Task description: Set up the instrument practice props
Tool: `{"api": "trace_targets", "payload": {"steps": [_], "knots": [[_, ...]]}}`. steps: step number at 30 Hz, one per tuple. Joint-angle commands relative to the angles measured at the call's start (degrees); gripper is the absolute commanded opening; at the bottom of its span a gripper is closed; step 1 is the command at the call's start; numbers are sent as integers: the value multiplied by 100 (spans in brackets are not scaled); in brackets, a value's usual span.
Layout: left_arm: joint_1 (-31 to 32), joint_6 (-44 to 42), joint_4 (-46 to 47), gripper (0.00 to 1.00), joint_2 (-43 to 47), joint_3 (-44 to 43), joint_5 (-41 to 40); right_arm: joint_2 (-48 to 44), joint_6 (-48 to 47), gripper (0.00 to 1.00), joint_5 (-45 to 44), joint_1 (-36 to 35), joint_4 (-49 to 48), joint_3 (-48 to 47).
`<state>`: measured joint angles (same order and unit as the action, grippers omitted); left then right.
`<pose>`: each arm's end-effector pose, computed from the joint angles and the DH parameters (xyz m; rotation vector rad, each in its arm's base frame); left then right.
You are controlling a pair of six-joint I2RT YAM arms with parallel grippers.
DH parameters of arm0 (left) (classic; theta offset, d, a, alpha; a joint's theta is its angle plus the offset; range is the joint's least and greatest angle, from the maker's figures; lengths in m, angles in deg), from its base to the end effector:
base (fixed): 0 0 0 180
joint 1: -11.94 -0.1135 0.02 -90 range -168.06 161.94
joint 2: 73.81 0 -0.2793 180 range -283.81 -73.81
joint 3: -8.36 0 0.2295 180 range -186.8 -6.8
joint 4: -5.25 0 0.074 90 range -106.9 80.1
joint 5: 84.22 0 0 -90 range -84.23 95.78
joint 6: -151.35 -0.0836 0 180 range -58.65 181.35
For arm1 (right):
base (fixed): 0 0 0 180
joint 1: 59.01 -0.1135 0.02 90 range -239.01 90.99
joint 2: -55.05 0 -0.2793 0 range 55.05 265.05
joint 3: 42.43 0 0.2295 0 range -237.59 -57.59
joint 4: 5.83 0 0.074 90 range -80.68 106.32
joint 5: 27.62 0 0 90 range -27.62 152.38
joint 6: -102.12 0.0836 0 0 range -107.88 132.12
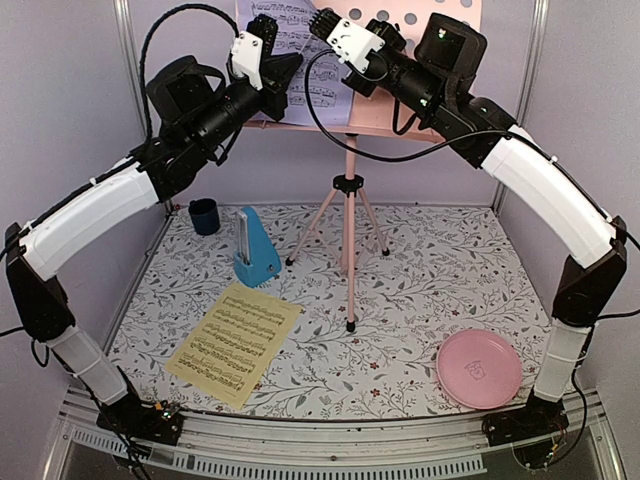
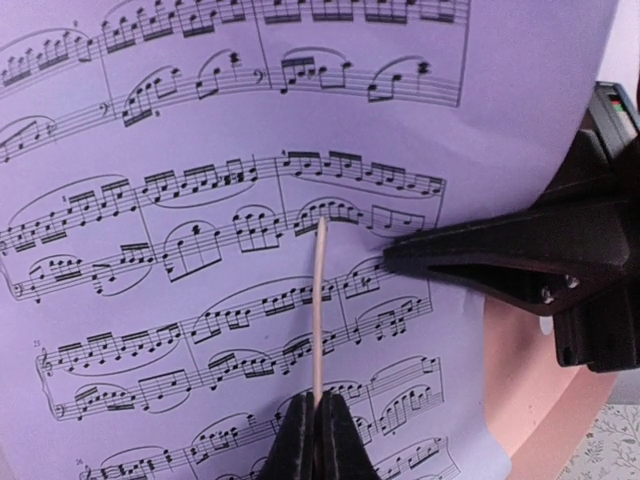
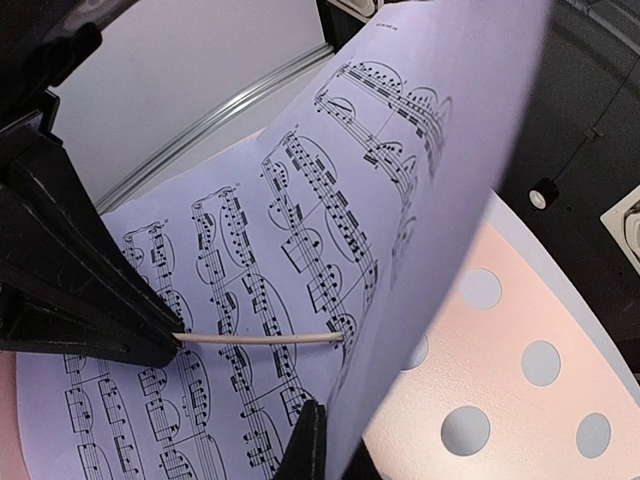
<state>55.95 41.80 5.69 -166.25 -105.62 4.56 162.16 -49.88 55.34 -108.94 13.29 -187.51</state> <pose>0.2828 -0.2707 0.5358 0.6132 1.0255 -0.3626 0.2857 0.3237 0.5724 -0.9709 0.7849 -0.2589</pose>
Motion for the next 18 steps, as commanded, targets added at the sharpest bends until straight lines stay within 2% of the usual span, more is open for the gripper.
{"api": "trace_targets", "payload": {"steps": [1, 5, 8, 9, 15, 18], "knots": [[165, 37, -141, 9, 230, 159, -8, 20, 8, 0, 55, 66, 16, -93], [189, 104, -76, 28, 402, 328, -62, -14, -38, 8, -3, 71, -143, -35], [240, 91, -90, 42, 482, 384, -130, -23, -54, 18, -33, 71, -247, -33], [261, 87, -84, 45, 508, 414, -146, -23, -43, 23, -38, 71, -263, -28], [360, 149, -231, 61, 739, 494, -284, -53, -28, 37, -163, 73, -431, 48], [355, 300, -421, 64, 920, 570, -467, -109, 56, 46, -196, 64, -530, 90]]}}
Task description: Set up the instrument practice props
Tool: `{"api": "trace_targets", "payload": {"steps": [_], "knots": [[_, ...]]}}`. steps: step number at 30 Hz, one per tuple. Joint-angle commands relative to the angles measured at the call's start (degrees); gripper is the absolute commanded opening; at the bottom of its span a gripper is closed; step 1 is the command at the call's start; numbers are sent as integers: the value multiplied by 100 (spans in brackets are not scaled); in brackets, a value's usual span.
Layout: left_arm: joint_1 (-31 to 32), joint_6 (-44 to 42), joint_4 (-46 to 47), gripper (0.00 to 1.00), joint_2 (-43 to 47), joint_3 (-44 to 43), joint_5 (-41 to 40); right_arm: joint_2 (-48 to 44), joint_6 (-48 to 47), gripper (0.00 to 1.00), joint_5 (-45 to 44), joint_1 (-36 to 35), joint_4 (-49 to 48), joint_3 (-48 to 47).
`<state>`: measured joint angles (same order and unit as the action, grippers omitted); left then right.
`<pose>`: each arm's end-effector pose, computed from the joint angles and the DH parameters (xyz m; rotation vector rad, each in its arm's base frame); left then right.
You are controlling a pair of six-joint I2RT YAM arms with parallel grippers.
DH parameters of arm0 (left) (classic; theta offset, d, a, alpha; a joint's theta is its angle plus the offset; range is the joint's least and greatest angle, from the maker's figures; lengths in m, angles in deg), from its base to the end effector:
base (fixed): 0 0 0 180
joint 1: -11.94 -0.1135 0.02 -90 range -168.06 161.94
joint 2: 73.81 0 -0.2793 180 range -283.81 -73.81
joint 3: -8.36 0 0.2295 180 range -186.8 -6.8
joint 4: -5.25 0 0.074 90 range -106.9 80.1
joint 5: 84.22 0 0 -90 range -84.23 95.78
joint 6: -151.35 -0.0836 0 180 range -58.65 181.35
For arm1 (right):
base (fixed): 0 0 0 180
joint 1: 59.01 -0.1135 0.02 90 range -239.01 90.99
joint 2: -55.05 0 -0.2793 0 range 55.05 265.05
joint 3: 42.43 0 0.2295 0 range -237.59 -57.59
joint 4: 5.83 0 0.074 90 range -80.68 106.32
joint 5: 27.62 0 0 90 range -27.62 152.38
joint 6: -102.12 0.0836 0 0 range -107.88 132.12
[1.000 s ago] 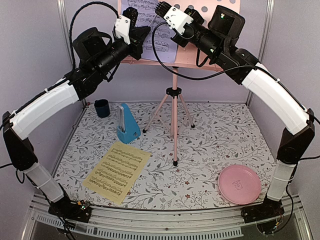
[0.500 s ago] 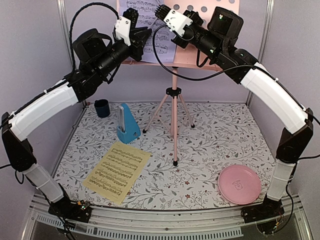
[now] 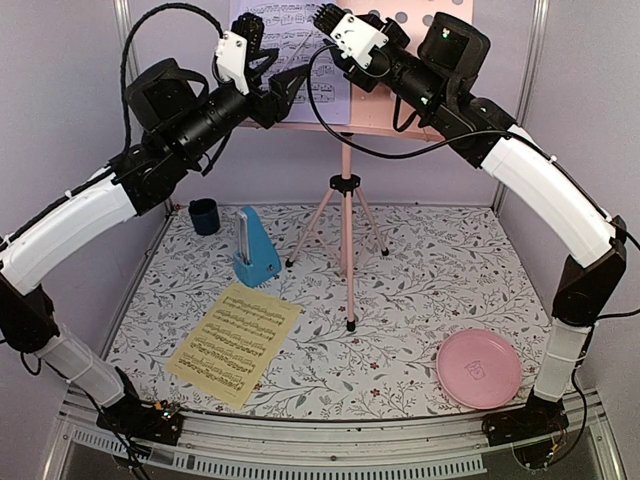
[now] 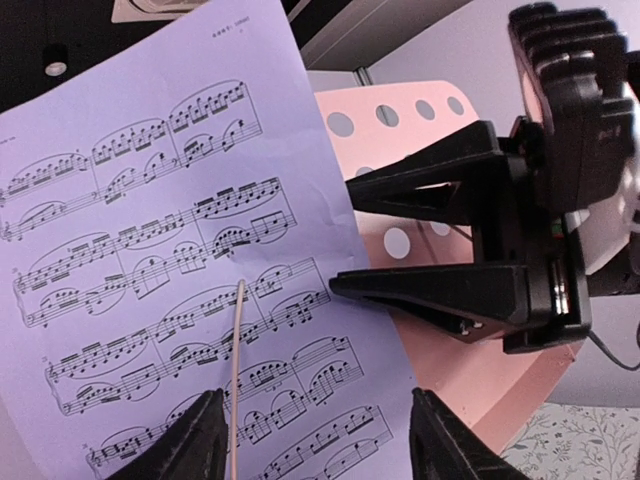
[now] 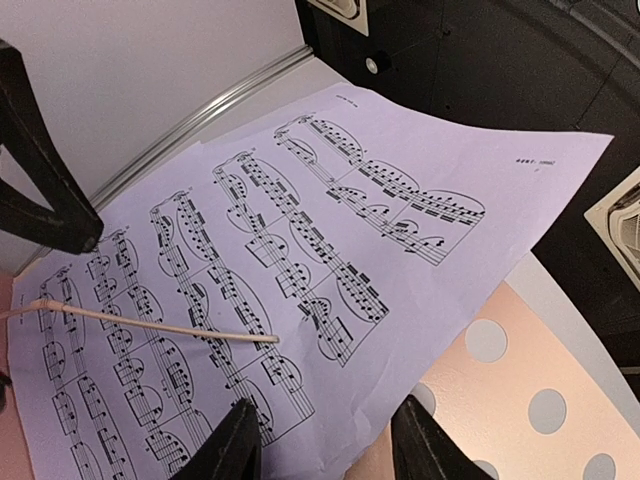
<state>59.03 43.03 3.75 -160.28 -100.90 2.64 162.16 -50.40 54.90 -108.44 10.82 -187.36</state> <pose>0.2492 -0.2614 0.5383 0.6122 1.0432 -0.4072 0.2878 0.3194 0.5778 -0.9334 0.7687 -0.2784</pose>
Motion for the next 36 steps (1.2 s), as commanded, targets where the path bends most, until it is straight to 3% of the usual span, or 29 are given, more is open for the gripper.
{"api": "trace_targets", "payload": {"steps": [1, 15, 27, 36], "knots": [[44, 225, -253, 64, 392, 161, -396, -142, 137, 50, -190, 16, -331, 85], [-107, 1074, -1059, 78, 1320, 1098, -1113, -1117, 1132, 100, -65, -49, -503, 947], [-172, 2619, -2494, 81, 1974, 2232, -1207, -1616, 3300, 99, 347, -96, 1194, 793], [-226, 3650, -2743, 81, 2467, 3653, -878, -2115, 4314, 99, 733, -606, 2222, 1712]]}}
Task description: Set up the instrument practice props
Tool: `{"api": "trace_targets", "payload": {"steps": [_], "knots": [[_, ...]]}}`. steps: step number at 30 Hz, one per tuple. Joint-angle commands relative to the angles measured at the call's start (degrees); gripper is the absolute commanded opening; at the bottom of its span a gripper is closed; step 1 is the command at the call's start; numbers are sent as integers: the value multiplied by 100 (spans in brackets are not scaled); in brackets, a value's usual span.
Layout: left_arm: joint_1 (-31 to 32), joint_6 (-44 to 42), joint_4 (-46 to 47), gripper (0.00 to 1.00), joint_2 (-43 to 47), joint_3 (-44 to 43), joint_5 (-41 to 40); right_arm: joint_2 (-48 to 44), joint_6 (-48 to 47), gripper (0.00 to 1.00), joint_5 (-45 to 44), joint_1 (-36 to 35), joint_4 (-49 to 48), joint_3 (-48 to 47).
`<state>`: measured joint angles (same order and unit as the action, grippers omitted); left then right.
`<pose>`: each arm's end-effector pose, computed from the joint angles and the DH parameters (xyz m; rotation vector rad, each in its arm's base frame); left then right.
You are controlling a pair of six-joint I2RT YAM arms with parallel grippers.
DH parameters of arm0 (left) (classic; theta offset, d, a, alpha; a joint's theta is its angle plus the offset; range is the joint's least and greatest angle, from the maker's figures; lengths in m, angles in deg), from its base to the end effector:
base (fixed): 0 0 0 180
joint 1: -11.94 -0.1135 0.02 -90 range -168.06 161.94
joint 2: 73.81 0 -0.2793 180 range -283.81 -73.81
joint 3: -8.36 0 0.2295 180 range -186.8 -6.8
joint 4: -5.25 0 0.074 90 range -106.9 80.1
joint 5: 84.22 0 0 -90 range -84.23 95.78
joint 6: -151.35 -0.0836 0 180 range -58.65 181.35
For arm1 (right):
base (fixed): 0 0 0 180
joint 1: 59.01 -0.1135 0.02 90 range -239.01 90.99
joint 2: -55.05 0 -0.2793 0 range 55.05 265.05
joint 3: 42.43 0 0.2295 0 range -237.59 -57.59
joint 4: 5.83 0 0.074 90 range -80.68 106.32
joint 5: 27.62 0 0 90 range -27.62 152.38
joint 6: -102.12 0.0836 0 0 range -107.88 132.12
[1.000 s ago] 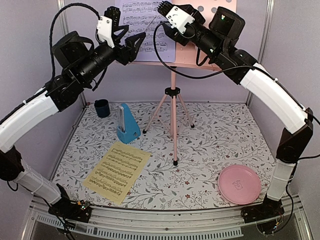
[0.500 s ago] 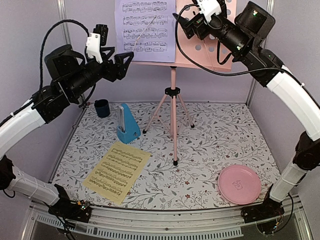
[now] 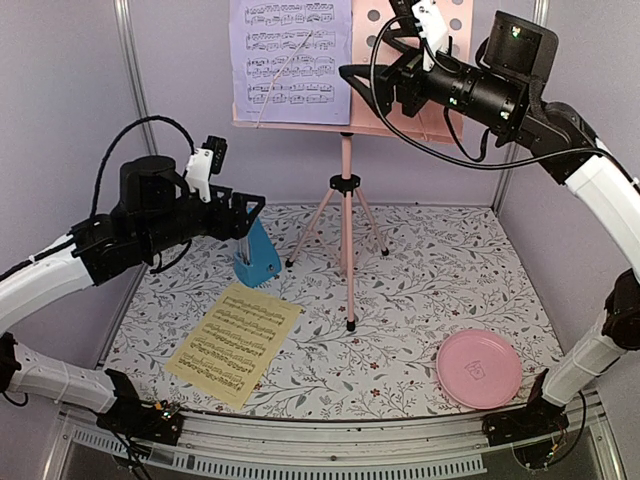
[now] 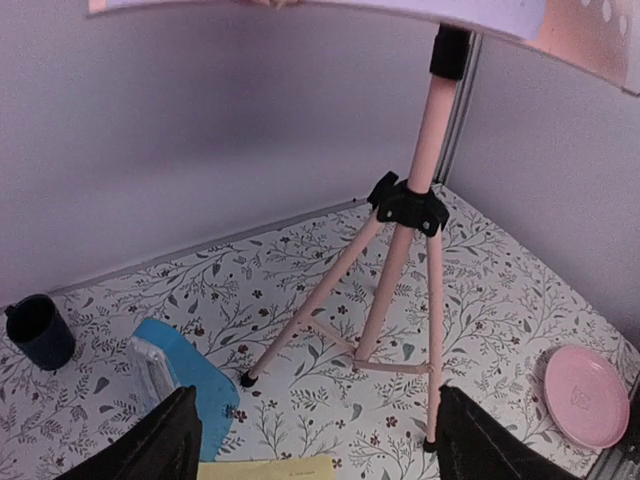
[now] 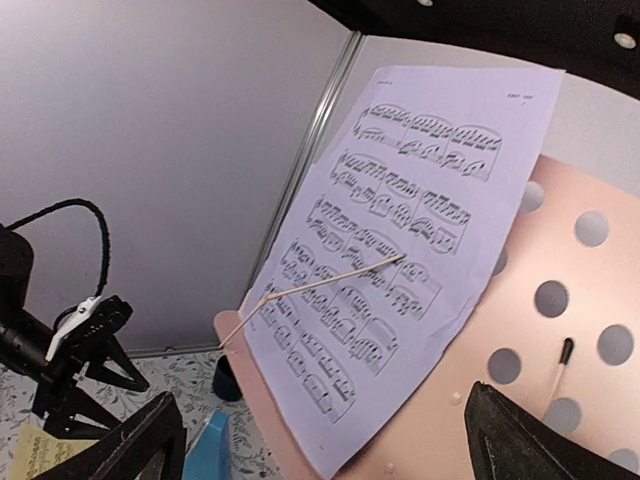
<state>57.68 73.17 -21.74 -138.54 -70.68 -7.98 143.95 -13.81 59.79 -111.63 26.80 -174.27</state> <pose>0.2059 -0.1828 0.3887 0.3600 1.7780 -0.5045 0.2080 0.2660 0.5773 -0.8567 1.1075 0.3564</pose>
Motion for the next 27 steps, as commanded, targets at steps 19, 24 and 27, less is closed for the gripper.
{"api": "trace_targets", "payload": {"steps": [19, 24, 27], "knots": [[-838, 2970, -271, 80, 981, 2980, 1142, -1159, 2044, 94, 789, -1362, -329, 4124], [-828, 4273, -711, 81, 1581, 3445, 722, -284, 2368, 89, 603, -1357, -798, 4303], [-815, 5040, -1351, 82, 1603, 3468, 467, 360, 2462, 87, 424, -1342, -887, 4048]]}}
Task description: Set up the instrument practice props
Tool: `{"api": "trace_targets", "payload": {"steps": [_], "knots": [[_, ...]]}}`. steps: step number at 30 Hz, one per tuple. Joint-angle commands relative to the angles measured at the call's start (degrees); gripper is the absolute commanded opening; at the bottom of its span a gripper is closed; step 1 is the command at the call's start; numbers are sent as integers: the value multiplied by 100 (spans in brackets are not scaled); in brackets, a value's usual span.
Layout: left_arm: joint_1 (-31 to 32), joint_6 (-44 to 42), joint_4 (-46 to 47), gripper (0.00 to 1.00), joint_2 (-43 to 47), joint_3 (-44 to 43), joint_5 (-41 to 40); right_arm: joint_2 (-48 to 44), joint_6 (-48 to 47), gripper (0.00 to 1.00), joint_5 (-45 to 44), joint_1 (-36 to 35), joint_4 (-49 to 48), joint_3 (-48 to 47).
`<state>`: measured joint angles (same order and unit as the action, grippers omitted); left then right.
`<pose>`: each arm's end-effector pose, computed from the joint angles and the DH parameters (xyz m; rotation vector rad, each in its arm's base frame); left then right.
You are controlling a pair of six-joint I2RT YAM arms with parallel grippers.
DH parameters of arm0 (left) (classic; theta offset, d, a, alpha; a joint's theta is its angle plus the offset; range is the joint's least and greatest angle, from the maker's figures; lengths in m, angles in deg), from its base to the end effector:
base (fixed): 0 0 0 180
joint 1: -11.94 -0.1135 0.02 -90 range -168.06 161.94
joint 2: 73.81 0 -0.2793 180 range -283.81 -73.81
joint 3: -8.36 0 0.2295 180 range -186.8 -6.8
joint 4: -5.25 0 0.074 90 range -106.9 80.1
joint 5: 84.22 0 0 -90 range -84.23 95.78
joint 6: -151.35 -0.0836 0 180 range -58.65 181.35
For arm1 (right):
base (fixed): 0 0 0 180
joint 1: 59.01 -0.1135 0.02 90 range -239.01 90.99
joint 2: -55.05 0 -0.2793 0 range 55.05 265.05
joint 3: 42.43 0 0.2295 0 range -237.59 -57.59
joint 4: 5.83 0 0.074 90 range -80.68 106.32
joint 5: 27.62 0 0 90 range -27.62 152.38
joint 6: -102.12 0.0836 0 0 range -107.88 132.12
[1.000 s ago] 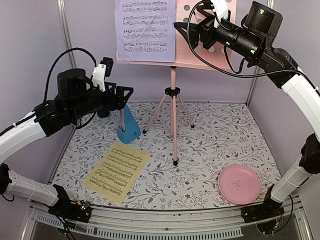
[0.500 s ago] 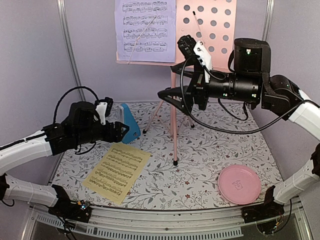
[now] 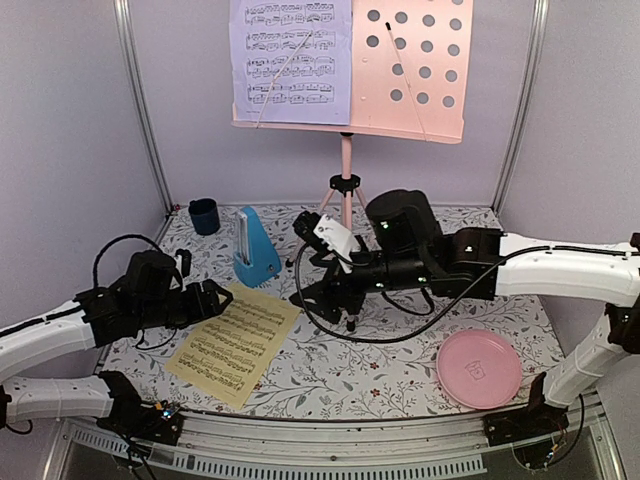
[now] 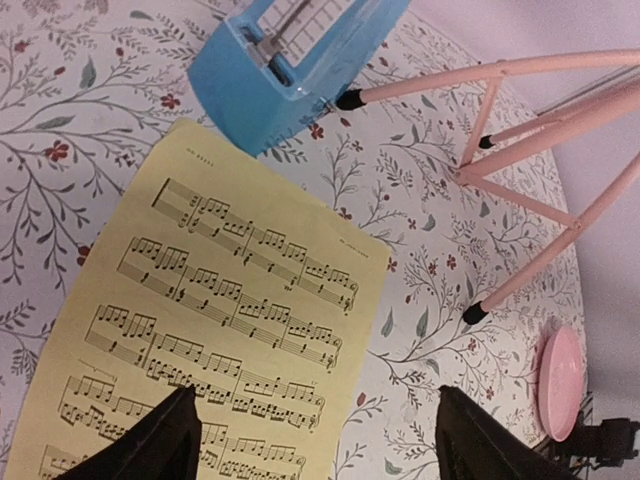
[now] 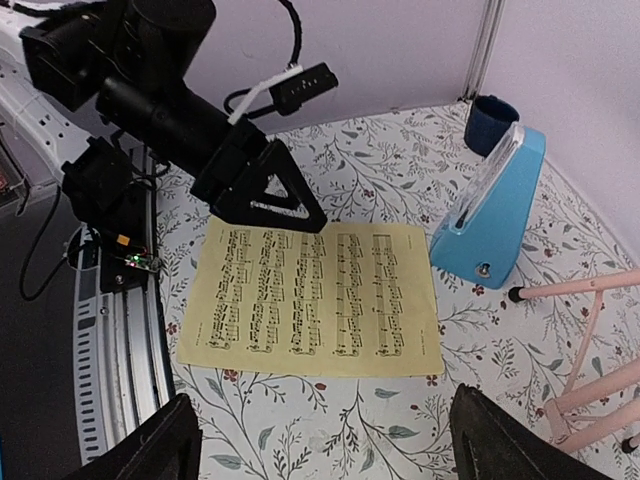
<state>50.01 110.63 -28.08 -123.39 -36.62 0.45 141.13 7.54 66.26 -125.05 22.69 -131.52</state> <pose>0.1557 -0.1121 0.2111 -0.2802 2.3131 -0.7074 0.1460 0.3424 0.3364 -1.2480 1.6845 0.7367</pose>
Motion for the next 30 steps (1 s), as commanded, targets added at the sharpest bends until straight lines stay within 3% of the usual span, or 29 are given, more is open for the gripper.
{"api": "trace_targets", "payload": {"steps": [1, 7, 13, 20, 30], "knots": [[-22, 1517, -965, 82, 69, 42, -460, 931, 352, 87, -192, 36, -502, -332], [454, 3298, -1857, 83, 166, 165, -863, 2077, 692, 84, 230, 262, -807, -834], [751, 4449, -2735, 83, 203, 183, -1141, 3016, 845, 78, 321, 481, -878, -1372], [983, 5201, -2922, 80, 124, 337, -1028, 3683, 912, 72, 222, 704, -929, -1833], [1269, 5796, -2426, 78, -167, 753, -897, 4324, 686, 63, -100, 817, -765, -2326]]}}
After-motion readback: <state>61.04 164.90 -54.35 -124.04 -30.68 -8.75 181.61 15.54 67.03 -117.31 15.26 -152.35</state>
